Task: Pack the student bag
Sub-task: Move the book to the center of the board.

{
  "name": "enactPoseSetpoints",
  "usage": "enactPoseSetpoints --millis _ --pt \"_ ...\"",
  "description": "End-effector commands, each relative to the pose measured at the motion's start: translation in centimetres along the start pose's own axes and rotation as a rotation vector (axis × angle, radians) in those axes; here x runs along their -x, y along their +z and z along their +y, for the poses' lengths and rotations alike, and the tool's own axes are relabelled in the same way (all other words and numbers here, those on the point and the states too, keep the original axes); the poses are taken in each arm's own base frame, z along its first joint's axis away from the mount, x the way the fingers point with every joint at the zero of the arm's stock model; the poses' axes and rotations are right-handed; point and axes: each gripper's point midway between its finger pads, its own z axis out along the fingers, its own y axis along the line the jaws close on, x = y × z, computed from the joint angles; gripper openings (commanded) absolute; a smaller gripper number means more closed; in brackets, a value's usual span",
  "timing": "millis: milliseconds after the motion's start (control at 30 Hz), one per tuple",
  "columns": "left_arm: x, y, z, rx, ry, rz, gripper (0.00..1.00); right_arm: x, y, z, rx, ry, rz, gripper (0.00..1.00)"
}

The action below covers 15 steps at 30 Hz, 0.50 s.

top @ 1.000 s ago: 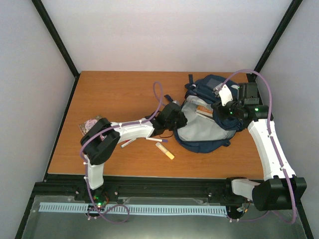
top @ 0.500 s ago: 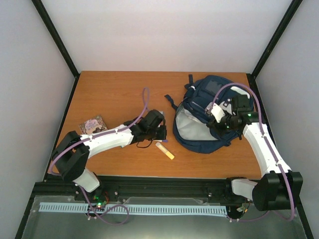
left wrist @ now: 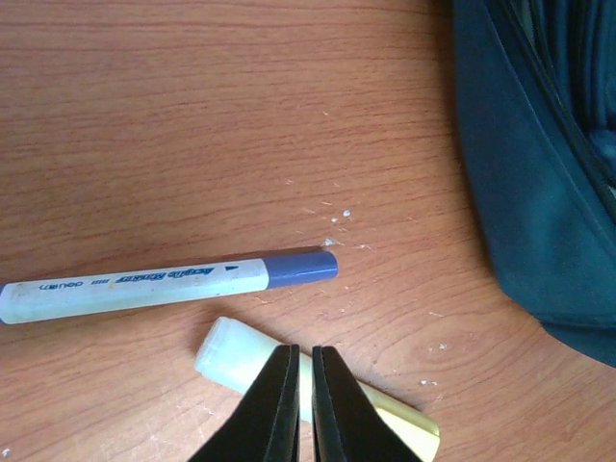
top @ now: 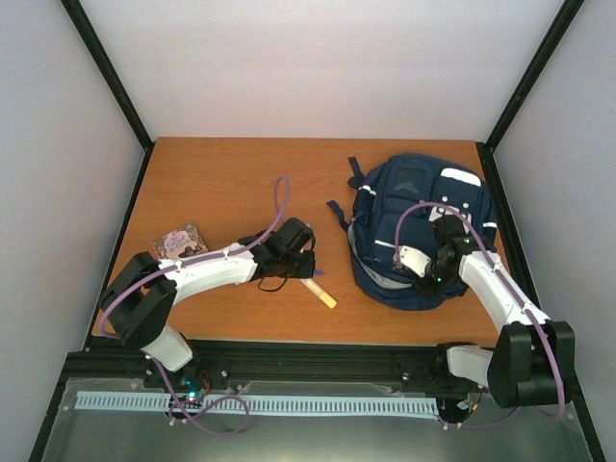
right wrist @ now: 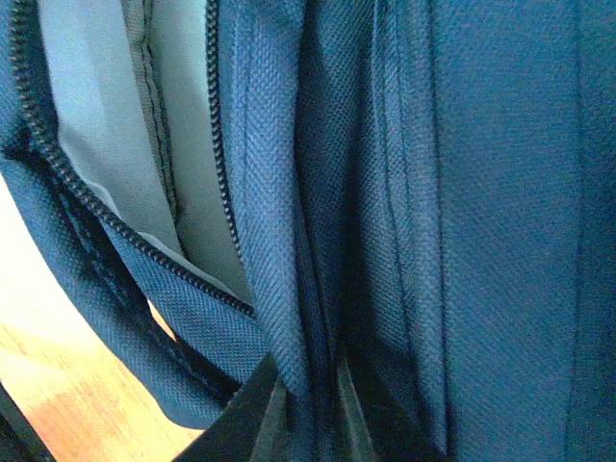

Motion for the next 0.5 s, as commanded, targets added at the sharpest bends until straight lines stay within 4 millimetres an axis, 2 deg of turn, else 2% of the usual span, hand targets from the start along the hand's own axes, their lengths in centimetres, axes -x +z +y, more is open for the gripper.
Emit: enactPoseSetpoints --millis 0,33,100,167,200,300,367,400,433,467 --pt "0.2 -0.5 1.0 0.039 0.044 0.007 0.07 -1.9 -0.8 0.3 -0.048 -0.07 0.091 0.17" --pt "0.3 -0.8 1.2 0.048 0.05 0.002 0.08 -1.2 -1.6 0.3 -0.048 -0.081 0.061 0.24" --pt "0.7 -1.4 1.8 0.077 0.064 -0.015 0.11 0.8 -3.6 0.7 -0.032 -0.093 -0.02 0.43" --pt "1.1 -2.1 2.7 0.12 0.076 -0.027 0.14 3.4 -6.2 0.9 -0.01 -0.086 -0.128 0.63" --pt "1.3 -2.5 3.0 0.134 0.08 -0.032 0.16 4.7 -7.4 0.8 -0.004 -0.079 -0.179 0.7" --pt "2.1 -3.7 4.2 0.164 0.07 -0.054 0.27 8.8 -10.5 0.4 0.032 -0.047 -0.342 0.78" --pt "2.6 -4.5 5.4 0.17 0.028 -0.063 0.37 11.4 -12.5 -0.8 0.041 -0.001 -0.439 0.85" --pt "2.8 -4.8 6.1 0.169 -0.002 -0.062 0.43 12.8 -13.5 -1.4 0.052 0.033 -0.488 0.95" --pt "3.1 -5.3 6.9 0.17 -0.039 -0.064 0.5 14.2 -14.7 -2.0 0.067 0.064 -0.541 0.99" --pt "3.3 -5.7 7.7 0.173 -0.076 -0.061 0.57 15.6 -15.8 -2.5 0.09 0.096 -0.593 1.0"
